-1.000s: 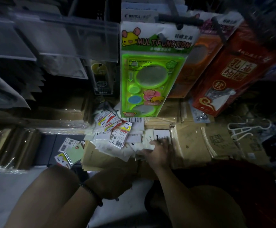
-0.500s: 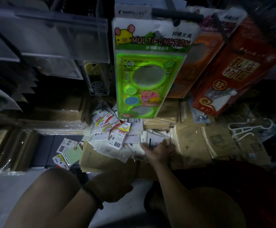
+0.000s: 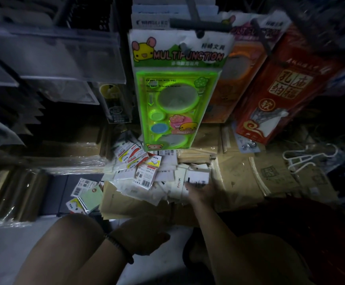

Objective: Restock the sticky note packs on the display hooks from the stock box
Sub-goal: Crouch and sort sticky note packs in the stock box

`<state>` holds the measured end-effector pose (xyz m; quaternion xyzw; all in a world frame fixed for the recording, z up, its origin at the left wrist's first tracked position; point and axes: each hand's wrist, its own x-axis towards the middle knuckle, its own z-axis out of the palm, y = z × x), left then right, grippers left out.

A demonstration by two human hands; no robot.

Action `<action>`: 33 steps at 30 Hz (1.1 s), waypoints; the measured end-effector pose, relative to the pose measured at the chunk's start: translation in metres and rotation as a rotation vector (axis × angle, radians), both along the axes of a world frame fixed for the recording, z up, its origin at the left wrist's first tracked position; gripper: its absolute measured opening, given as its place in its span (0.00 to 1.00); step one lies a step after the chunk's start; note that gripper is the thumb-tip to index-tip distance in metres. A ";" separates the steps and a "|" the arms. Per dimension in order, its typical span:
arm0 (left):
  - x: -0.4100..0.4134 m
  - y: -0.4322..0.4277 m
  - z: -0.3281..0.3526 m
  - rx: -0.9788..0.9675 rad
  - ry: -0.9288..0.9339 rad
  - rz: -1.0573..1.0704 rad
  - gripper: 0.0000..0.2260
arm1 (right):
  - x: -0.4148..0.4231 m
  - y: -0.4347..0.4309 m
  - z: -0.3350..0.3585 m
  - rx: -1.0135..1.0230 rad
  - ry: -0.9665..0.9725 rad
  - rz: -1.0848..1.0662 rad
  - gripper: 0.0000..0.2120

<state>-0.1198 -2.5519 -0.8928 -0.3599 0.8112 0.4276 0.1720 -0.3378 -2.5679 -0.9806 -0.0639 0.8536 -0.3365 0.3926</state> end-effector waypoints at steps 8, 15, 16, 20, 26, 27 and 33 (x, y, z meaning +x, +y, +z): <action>0.006 -0.016 0.008 -0.033 0.146 0.104 0.36 | -0.018 0.021 0.039 -0.104 -0.071 0.003 0.06; -0.001 0.007 0.064 0.024 0.429 0.372 0.18 | 0.017 0.089 0.142 -0.500 -0.178 -0.105 0.05; -0.002 0.015 0.080 0.140 0.494 0.464 0.21 | 0.028 0.100 0.157 -0.591 -0.130 -0.089 0.07; -0.007 0.045 0.139 0.631 0.691 0.849 0.18 | 0.069 0.131 0.206 -0.802 0.165 0.148 0.05; 0.014 0.059 0.206 0.718 0.858 1.012 0.19 | 0.099 0.154 0.260 -0.896 0.622 0.610 0.19; 0.020 0.060 0.212 0.653 0.878 1.024 0.15 | 0.102 0.156 0.271 -0.898 0.633 0.664 0.21; 0.051 0.065 0.262 0.475 0.958 1.008 0.14 | 0.095 0.145 0.341 -0.934 0.556 0.590 0.10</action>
